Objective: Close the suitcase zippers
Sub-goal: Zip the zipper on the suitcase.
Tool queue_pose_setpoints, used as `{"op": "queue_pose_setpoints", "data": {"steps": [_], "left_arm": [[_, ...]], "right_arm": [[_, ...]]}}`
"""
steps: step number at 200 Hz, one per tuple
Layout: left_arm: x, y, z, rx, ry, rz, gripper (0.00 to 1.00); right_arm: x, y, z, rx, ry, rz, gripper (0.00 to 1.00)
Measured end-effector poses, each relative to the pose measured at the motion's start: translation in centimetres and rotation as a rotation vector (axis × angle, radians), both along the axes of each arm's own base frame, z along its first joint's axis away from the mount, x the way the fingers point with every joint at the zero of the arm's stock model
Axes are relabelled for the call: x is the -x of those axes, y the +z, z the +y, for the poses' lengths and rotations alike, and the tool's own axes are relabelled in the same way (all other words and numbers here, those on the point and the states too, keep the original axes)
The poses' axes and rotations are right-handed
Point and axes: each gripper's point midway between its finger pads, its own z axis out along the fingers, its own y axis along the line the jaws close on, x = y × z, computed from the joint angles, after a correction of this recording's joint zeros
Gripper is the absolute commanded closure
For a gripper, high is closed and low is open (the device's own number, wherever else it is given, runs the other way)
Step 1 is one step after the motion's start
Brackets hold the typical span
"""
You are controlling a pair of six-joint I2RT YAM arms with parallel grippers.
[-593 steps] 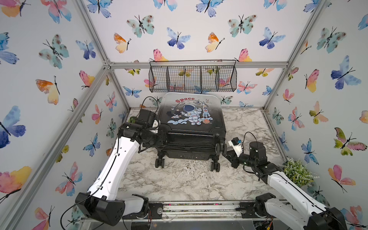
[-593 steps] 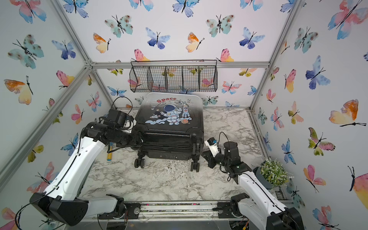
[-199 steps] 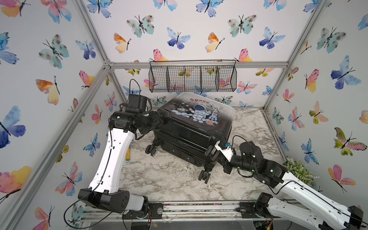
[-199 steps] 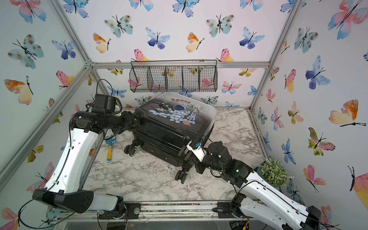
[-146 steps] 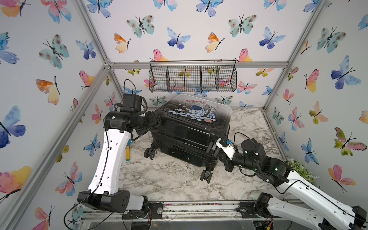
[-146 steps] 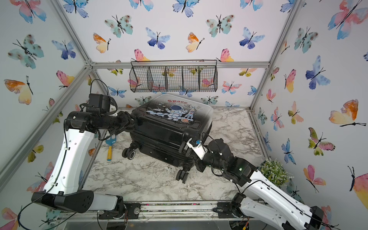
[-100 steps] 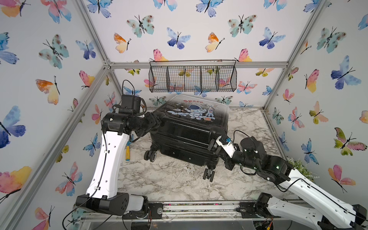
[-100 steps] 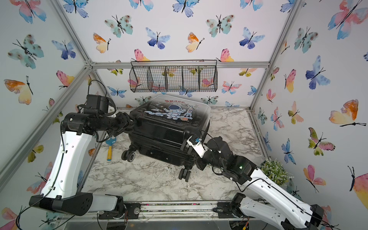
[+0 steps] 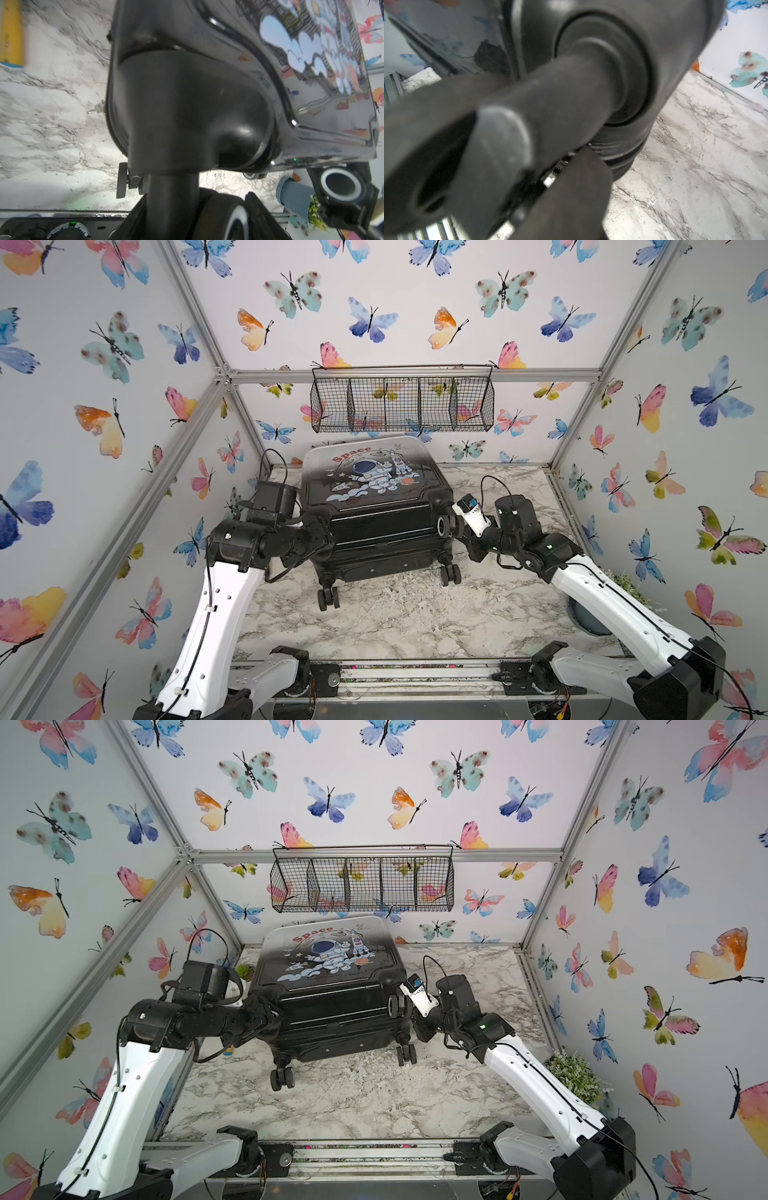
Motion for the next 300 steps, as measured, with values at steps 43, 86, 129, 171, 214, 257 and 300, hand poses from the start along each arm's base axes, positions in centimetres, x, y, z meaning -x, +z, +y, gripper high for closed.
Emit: {"op": "queue_pose_setpoints", "data": {"steps": [43,86,129,171,214,257,300], "left_arm": [[1.6,-1.6,-4.5,0.062,-0.094,0.079,1.0],[0.3,0.2,-7.9,0.138,-0.126,0.083,1.0],[-1.0,2.3,-10.7,0.19,-0.145,0.049,1.0],[-0.9,2.4,-12.1,0.21,-0.159,0.071,1.0],[-0.4,2.9,-14.8,0.235,-0.222,0.088,1.0],[0.1,2.8,-17.3,0.246,-0.274,0.104,1.0],[0.1,2.7,-18.0,0.248,-0.282,0.098,1.0]], "right_arm": [[0.2,-3.0,-1.4,-0.037,-0.017,-0.079,0.96],[1.3,-3.9,-2.2,-0.119,-0.049,-0.144,0.96],[1.8,-2.8,-1.3,-0.273,-0.054,-0.119,0.96],[3.3,-0.7,1.1,-0.335,0.008,-0.113,0.96],[6.4,0.5,6.2,-0.356,0.142,-0.072,0.96],[9.1,1.0,11.3,-0.41,0.263,-0.005,0.96],[9.8,2.2,14.1,-0.517,0.278,0.025,0.96]]}}
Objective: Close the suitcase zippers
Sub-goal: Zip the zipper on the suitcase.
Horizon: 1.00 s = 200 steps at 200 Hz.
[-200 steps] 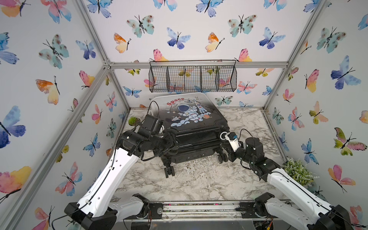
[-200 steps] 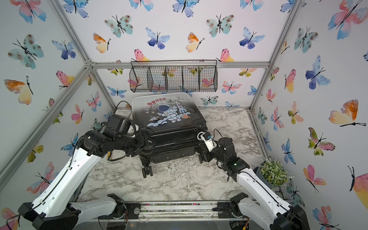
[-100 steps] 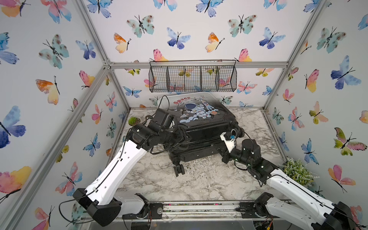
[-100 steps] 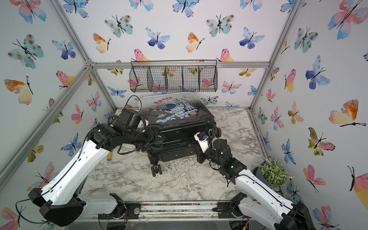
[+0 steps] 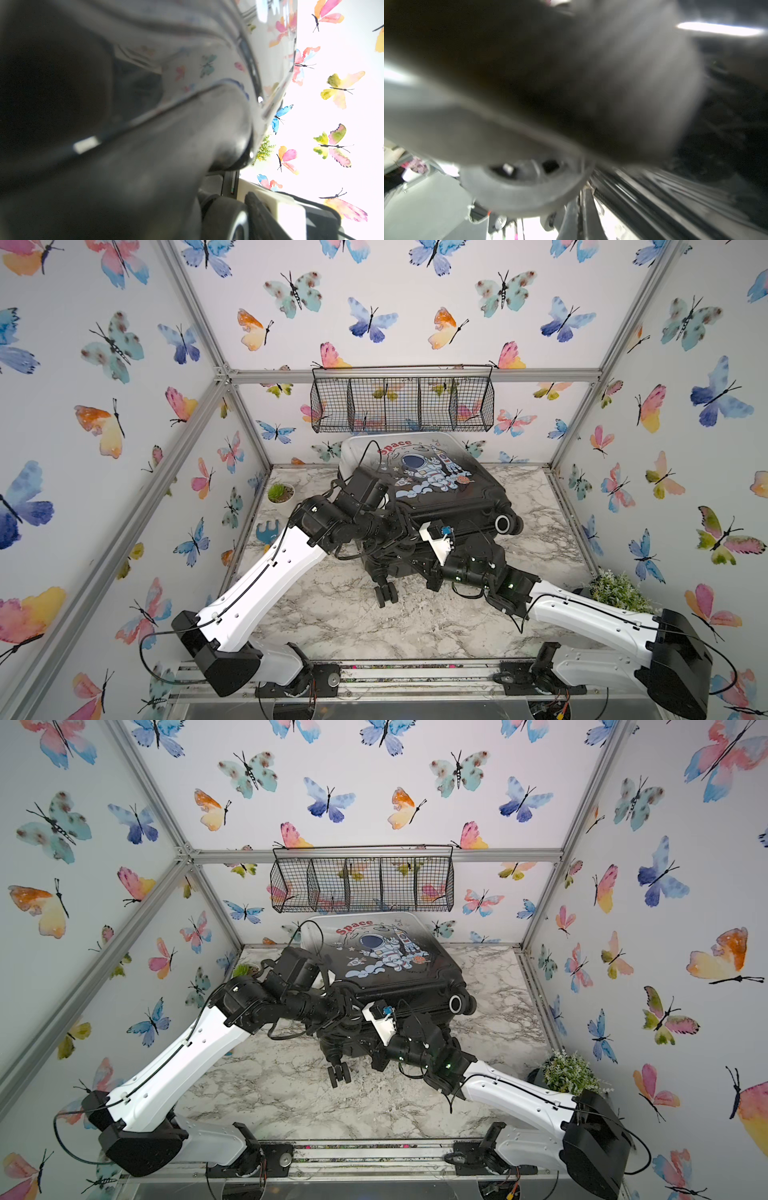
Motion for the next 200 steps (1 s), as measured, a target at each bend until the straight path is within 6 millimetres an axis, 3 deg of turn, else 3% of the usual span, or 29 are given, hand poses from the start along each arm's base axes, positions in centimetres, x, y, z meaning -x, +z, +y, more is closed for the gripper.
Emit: {"op": "queue_pose_setpoints", "data": {"steps": [43,96,131,150,181,200], "left_arm": [[-0.1,-0.6,0.3,0.002,0.017,0.0,1.0],[0.7,-4.6,-0.1,-0.001,0.005,0.039,1.0],[0.9,-6.2,-0.5,0.004,-0.026,0.027,1.0],[1.3,-6.9,-0.6,0.003,-0.054,0.017,0.87],[1.9,-7.9,-0.7,-0.019,-0.125,-0.013,0.55],[2.1,-8.1,-0.5,-0.04,-0.166,-0.036,0.26]], "right_arm": [[-0.1,0.0,0.9,-0.047,-0.024,0.017,0.96],[0.4,-4.5,-0.7,0.023,-0.064,0.018,0.96],[0.4,-6.1,-1.9,0.12,-0.069,-0.043,0.96],[0.7,-7.1,-2.6,0.154,-0.068,-0.066,0.96],[0.7,-8.1,-3.2,0.196,-0.071,-0.093,0.96],[0.8,-8.2,-3.2,0.206,-0.065,-0.105,0.96]]}}
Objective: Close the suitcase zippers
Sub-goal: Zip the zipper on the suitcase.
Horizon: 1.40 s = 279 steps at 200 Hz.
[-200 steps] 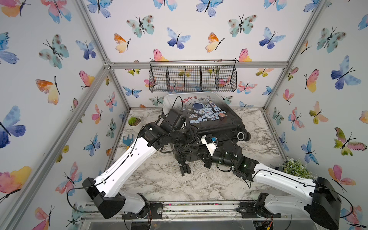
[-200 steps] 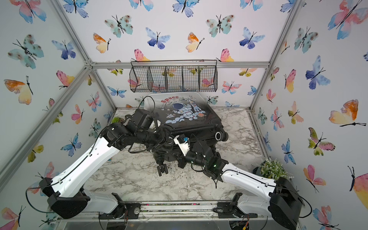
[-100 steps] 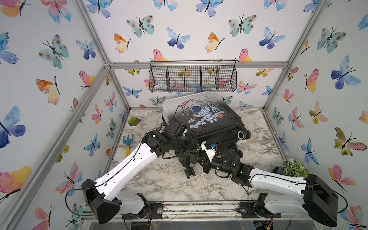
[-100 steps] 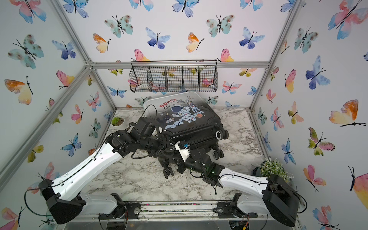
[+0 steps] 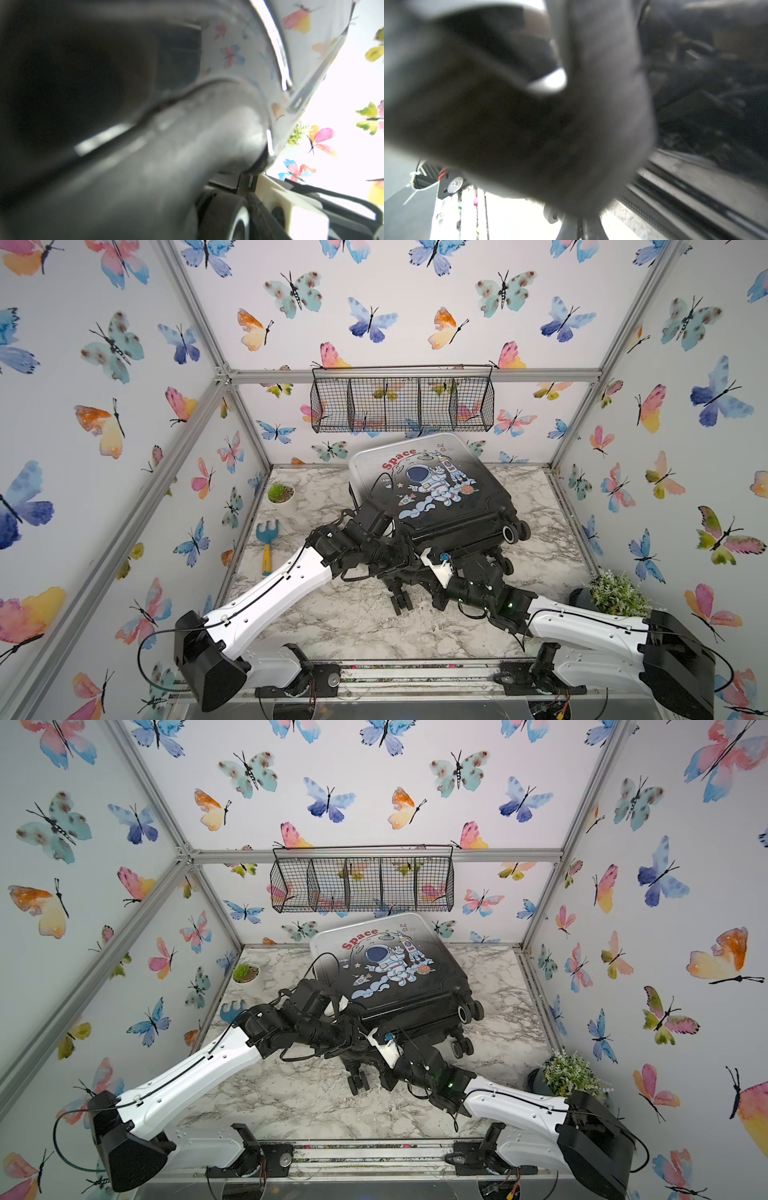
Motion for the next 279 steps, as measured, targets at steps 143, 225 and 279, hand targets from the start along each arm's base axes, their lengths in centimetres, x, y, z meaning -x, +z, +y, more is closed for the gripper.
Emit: {"op": "queue_pose_setpoints", "data": {"steps": [143,225,279], "left_arm": [[-2.3,0.5,13.3,-0.327,0.068,-0.451,0.1],[-3.1,-8.3,10.3,-0.245,-0.11,-0.508,0.22],[-1.3,-11.2,7.2,-0.088,-0.343,-0.627,0.27]], "right_arm": [[-0.4,0.1,-0.6,0.075,0.009,0.005,0.96],[-0.6,1.3,-1.7,0.176,0.018,0.046,0.96],[-0.8,2.2,-2.5,0.235,0.019,0.058,0.96]]}}
